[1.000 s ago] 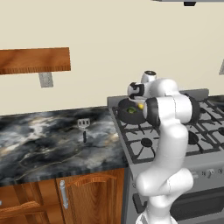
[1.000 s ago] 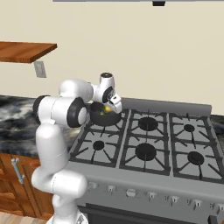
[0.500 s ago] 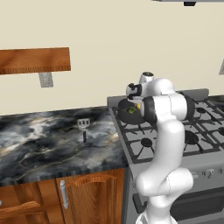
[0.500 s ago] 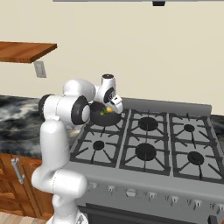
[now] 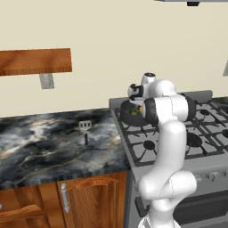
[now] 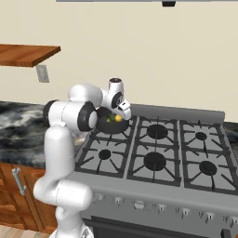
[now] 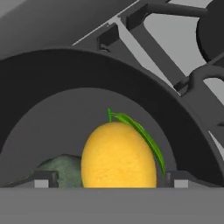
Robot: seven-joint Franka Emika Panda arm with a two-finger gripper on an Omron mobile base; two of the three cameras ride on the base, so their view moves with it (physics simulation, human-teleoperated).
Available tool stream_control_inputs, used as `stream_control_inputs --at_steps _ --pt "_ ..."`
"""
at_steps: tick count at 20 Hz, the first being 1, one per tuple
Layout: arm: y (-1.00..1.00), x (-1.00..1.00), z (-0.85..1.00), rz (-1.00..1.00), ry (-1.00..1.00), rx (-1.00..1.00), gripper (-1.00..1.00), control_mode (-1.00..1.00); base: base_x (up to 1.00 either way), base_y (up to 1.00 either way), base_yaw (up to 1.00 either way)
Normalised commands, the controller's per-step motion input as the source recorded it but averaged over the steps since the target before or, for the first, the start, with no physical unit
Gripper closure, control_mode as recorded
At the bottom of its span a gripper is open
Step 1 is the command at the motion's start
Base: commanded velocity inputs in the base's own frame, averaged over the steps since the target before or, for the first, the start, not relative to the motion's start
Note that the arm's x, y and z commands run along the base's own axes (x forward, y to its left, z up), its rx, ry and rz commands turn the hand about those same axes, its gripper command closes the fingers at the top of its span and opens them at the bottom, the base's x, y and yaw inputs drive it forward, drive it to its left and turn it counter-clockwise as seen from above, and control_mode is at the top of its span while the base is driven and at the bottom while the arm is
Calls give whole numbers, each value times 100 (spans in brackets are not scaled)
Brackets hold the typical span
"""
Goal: Put the lemon and broccoli in the pot. Retrieve the spatula and lightly stir the vegetables in the pot.
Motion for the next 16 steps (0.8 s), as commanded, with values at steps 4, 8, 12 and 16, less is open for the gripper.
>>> stream_control_inputs --at_steps 4,8,12,16 --pt "17 3 27 0 0 0 -100 -100 0 0 0" --pt "48 -21 37 7 0 0 -100 -100 0 0 0" --pt "56 -53 22 9 1 0 -100 -100 0 0 0" --pt "69 -66 7 8 1 0 -100 -100 0 0 0"
